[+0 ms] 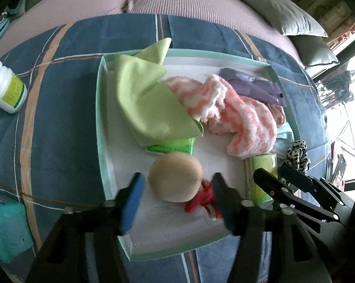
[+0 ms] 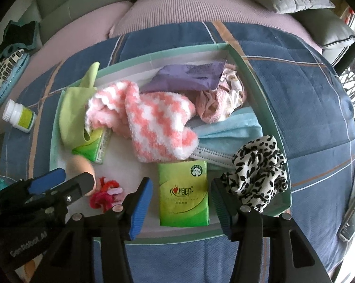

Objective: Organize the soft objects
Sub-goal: 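Lower and open both tools to place the sponge and tissue pack in the tray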

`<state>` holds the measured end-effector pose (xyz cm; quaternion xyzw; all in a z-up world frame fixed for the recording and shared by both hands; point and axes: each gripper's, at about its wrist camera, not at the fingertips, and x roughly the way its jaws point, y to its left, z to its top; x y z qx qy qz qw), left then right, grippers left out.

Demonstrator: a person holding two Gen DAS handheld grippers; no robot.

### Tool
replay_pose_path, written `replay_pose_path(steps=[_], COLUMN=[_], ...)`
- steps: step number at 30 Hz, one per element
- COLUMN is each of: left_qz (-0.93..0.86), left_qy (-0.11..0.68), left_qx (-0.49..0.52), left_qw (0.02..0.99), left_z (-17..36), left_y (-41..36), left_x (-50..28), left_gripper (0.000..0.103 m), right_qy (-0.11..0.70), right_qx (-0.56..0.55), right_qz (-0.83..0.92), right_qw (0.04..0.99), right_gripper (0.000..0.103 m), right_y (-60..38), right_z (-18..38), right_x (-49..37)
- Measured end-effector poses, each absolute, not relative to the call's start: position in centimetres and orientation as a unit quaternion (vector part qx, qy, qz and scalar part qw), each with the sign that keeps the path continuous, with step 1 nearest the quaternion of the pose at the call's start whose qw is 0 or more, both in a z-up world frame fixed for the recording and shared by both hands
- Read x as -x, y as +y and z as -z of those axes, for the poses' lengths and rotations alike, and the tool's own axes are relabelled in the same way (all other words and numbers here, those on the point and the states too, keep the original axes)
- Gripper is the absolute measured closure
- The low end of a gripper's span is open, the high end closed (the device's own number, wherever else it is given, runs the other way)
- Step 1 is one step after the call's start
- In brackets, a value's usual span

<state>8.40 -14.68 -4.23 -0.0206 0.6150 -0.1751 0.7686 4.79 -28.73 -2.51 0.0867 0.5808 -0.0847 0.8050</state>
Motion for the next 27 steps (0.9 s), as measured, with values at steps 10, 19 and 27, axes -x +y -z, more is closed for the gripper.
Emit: replay_pose_path(steps=[10,19,27], left_qz=[0.176,0.124,0.085], left_qy=[0.608,0.568,0.555], left_qx=[0.024,0.021,0.026], left_qw=[0.774,0.813,0.827], left_z=[3.4,1.4,0.8], left_y=[-13.8,-11.7,-9.5], left_x=[-8.4,-8.5,-9.1], left_gripper=[0.039,0.015,0.015], right_qy=[0.573,0.550,0.535], right_qx=[-0.086,-0.100,-0.096], right_qz=[0.087,0.090,0.088], right_qw=[0.810,0.824,0.835], right_gripper=[0.043,0.014,0.002], right_y=[-28.5,-29.0,-28.7], right_z=[1.6,0.9,0.2], right_x=[-4.6,-4.4,-4.4])
